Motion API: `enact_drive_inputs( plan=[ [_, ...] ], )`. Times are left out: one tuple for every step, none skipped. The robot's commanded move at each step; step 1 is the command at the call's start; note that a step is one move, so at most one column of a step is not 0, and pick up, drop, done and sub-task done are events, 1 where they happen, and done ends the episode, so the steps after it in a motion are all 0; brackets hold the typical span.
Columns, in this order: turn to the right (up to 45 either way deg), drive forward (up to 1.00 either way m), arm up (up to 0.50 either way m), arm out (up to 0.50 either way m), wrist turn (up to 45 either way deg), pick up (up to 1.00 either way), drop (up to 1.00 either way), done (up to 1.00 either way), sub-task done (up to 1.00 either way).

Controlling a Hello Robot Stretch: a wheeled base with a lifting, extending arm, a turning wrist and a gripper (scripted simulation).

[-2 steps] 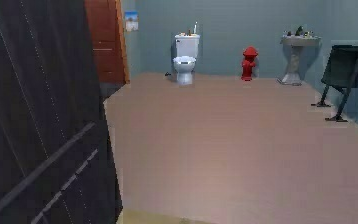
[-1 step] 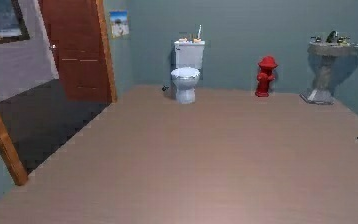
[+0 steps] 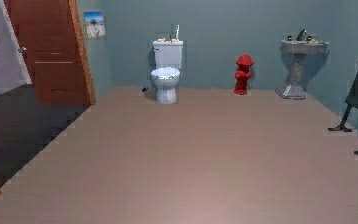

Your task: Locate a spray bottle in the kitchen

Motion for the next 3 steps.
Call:
enact_drive_inputs(
  plan=[
    [0.0,0.35,0.0,0.0,0.0,0.0,0.0,0.0,0.0],
    [-39.0,0.0,0.0,0.0,0.0,0.0,0.0,0.0,0.0],
    [0.0,0.35,0.0,0.0,0.0,0.0,0.0,0.0,0.0]
  ],
)
